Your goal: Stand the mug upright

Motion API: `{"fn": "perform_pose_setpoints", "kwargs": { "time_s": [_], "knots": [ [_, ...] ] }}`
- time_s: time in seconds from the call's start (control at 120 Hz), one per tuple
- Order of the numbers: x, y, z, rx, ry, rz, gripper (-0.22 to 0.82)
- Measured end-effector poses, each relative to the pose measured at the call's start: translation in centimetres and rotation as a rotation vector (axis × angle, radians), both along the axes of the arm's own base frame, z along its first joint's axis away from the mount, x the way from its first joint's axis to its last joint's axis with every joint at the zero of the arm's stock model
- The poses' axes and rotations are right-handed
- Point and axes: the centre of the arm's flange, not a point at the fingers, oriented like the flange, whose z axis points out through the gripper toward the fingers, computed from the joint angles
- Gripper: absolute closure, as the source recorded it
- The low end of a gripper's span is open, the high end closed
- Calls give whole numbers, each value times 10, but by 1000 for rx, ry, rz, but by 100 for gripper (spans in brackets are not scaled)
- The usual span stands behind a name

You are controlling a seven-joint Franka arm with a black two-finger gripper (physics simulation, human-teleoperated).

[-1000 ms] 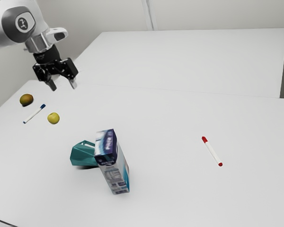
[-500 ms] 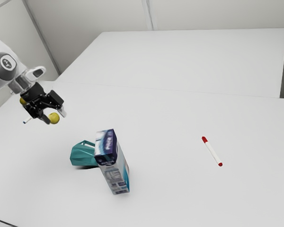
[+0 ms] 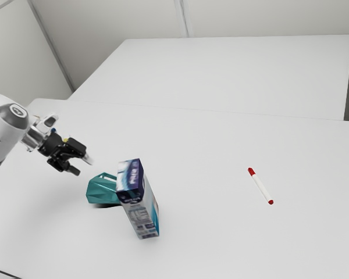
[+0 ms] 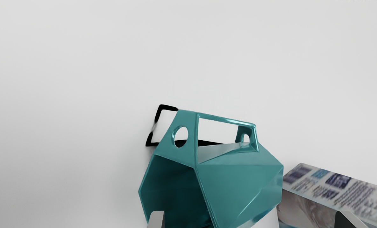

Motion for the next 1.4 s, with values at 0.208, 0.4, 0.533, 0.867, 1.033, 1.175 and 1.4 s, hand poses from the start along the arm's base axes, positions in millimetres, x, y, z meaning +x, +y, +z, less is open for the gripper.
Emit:
{"fn": "perform_pose_setpoints", "kwargs": {
  "time_s": [0.208,0.4,0.533,0.867,1.033,1.175,1.4],
  "knots": [
    [-4,6,-34,-57,-25,-5,2],
    [-13,3,-62,-131,-43,-5,2],
    [-15,-4,-77,-181,-64,-11,2],
    [-15,-14,-80,-258,-156,-51,18],
    [-14,-16,-78,-263,-190,-78,49],
    [-14,-16,-75,-254,-213,-97,61],
    [-12,-15,-64,-225,-254,-121,73]
  ]
}}
